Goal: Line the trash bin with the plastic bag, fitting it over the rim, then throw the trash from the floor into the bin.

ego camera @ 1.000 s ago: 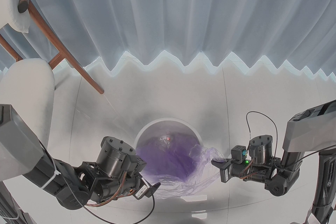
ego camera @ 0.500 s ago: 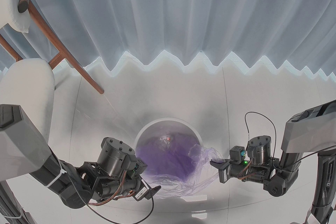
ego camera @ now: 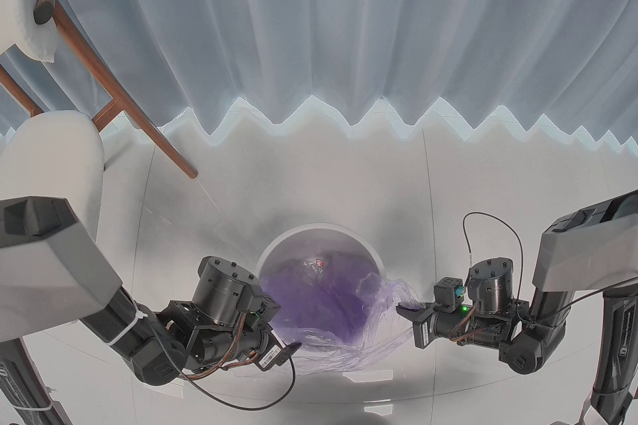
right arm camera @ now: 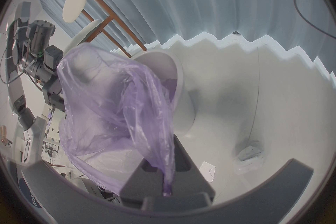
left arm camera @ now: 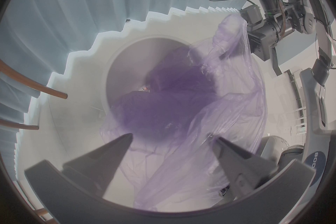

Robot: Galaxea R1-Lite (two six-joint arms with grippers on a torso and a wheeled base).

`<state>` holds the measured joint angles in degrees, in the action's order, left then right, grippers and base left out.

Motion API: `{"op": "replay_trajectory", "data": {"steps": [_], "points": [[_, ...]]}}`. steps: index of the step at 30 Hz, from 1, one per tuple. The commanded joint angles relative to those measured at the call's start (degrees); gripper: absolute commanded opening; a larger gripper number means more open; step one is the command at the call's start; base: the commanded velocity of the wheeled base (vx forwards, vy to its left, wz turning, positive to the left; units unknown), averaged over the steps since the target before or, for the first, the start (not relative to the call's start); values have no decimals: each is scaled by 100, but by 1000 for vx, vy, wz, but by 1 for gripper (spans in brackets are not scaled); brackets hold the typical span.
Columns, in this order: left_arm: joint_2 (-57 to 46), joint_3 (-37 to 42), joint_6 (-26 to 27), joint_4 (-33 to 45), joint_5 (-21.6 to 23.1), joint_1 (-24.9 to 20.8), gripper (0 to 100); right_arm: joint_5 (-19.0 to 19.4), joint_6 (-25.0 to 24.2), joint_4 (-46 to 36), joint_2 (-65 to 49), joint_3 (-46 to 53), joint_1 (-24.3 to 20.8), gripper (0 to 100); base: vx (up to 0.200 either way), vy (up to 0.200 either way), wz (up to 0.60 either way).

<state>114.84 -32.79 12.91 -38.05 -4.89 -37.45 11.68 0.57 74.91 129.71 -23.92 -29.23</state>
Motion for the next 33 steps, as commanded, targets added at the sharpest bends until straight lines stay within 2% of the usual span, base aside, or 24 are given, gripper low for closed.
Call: {"op": "replay_trajectory", "data": {"steps": [1, 2, 4, 8, 10, 12, 13, 14, 15, 21, 26, 29, 33], "points": [[215, -228, -43, -1, 14, 106, 0, 1, -22, 6, -112, -52, 5, 0, 0, 0, 0], [215, -228, -43, -1, 14, 106, 0, 1, -22, 6, -112, -52, 5, 0, 0, 0, 0], [215, -509, -87, -1, 41, 414, 0, 1, -101, 6, -156, -166, 102, 0, 0, 0, 0], [197, -1186, -544, -10, 155, 915, 0, 19, -330, -3, -244, -588, 339, 0, 0, 0, 0], [180, -1291, -720, -1, 155, 959, 0, 36, -374, -12, -271, -676, 392, 0, 0, 0, 0], [153, -1704, -1423, 17, 137, 968, 0, 177, -497, -126, -350, -895, 489, 0, 0, 0, 0], [153, -1704, -1423, 17, 137, 968, 0, 177, -497, -126, -350, -895, 489, 0, 0, 0, 0], [162, -2038, -1933, 69, 128, 959, 0, 423, -585, -267, -367, -1027, 559, 0, 0, 0, 0], [171, -2240, -2179, 78, 128, 950, 0, 572, -611, -363, -402, -1141, 612, 0, 0, 0, 0], [180, -2645, -2486, 430, 137, 950, 0, 933, -620, -1198, -640, -1669, 726, 0, 0, 0, 0], [206, -3014, -3119, 1001, 137, 1187, 0, 1205, -664, -2200, -649, -2539, 1042, 0, 0, 0, 0], [223, -3277, -3488, 1326, 137, 1258, 0, 1276, -655, -2745, -596, -3101, 1174, 0, 0, 0, 0], [364, -3638, -3559, 1730, 111, 1477, 0, 1284, -646, -3457, -402, -3910, 1280, 0, 0, 0, 0]]}}
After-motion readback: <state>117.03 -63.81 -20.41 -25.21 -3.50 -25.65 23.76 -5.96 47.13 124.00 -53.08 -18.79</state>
